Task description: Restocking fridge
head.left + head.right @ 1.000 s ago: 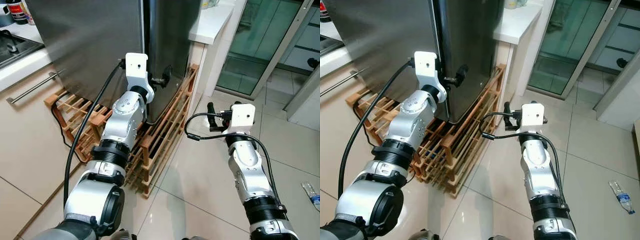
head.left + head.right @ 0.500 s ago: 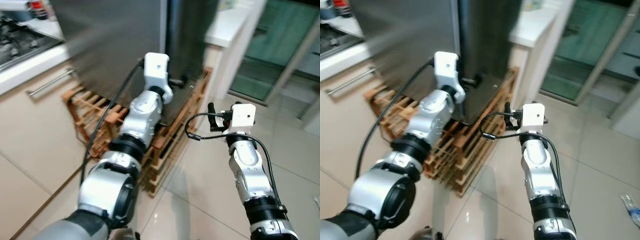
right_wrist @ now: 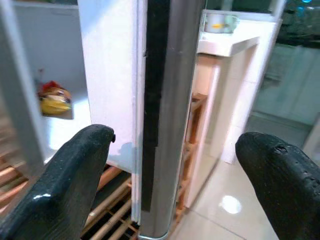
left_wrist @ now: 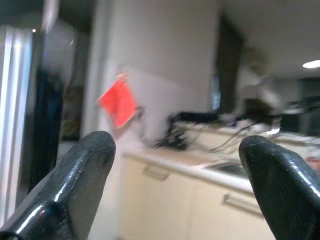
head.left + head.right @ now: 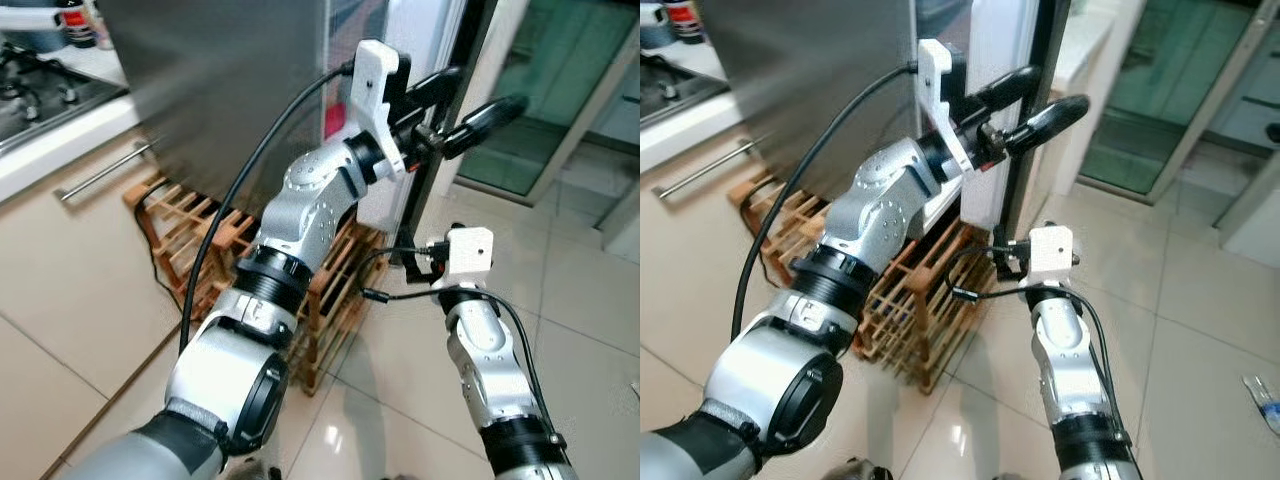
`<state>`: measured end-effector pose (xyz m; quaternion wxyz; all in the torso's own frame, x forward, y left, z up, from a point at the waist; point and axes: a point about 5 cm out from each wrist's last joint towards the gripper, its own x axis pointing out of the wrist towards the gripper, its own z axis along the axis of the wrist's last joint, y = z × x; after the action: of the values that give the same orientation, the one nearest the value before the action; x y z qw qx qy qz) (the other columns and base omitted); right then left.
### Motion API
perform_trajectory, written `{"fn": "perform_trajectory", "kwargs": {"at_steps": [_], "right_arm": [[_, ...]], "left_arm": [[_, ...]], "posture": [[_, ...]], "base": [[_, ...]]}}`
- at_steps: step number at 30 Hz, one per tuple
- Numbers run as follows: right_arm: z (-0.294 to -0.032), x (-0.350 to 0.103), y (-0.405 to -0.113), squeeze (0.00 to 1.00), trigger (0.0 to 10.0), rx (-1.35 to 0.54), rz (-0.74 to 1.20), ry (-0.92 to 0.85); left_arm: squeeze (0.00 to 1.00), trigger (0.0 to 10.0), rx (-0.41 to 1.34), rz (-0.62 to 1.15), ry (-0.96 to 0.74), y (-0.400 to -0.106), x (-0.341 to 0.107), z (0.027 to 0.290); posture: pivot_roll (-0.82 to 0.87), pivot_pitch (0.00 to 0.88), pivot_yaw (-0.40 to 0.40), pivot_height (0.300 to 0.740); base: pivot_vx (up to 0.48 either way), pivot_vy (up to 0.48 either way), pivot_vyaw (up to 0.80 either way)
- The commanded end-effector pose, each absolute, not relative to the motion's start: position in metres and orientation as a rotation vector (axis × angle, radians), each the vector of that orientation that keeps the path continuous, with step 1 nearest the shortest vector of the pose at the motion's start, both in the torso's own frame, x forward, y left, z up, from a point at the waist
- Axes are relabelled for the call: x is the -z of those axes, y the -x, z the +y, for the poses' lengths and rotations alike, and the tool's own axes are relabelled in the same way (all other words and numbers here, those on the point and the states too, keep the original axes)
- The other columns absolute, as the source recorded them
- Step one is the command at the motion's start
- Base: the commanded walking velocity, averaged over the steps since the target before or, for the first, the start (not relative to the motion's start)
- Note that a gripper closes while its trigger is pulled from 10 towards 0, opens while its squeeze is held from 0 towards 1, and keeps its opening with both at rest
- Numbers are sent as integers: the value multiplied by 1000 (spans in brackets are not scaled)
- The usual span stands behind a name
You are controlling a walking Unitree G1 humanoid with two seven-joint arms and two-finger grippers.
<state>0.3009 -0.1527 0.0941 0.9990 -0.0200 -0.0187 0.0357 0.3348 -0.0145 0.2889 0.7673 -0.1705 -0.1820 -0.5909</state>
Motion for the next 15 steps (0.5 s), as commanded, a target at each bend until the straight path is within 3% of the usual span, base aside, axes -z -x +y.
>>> {"fn": "perform_trajectory", "kwargs": {"at_steps": [1, 3, 4, 5, 6, 10, 15], "right_arm": [[-155, -94, -299, 0, 10000, -61, -33, 34], [-154, -94, -299, 0, 10000, -64, -31, 34], [-149, -96, -302, 0, 10000, -102, -28, 8], [-149, -96, -302, 0, 10000, -102, -28, 8], [-140, -99, -306, 0, 10000, -174, -19, -31], [-125, -103, -308, 0, 10000, -303, 1, -71], [-116, -106, -315, 0, 10000, -374, 17, -75]], "left_arm": [[0, 10000, 1256, -338, 455, -328, -261, -3], [0, 10000, 1221, -324, 430, -330, -255, 11], [0, 10000, 1062, -287, 368, -338, -238, 57], [0, 10000, 1062, -287, 368, -338, -238, 57], [0, 10000, 933, -288, 345, -339, -235, 91], [0, 10000, 863, -320, 341, -330, -245, 113], [0, 10000, 875, -314, 274, -314, -249, 117]], "posture": [[-111, 0, 43, 740], [-101, 0, 41, 740], [-72, 0, 31, 740], [-72, 0, 31, 740], [-47, 0, 21, 740], [-12, 0, 5, 740], [22, 0, -5, 740]], "base": [[0, 0, 0], [0, 0, 0], [0, 0, 0], [0, 0, 0], [0, 0, 0], [0, 0, 0], [0, 0, 0]]}}
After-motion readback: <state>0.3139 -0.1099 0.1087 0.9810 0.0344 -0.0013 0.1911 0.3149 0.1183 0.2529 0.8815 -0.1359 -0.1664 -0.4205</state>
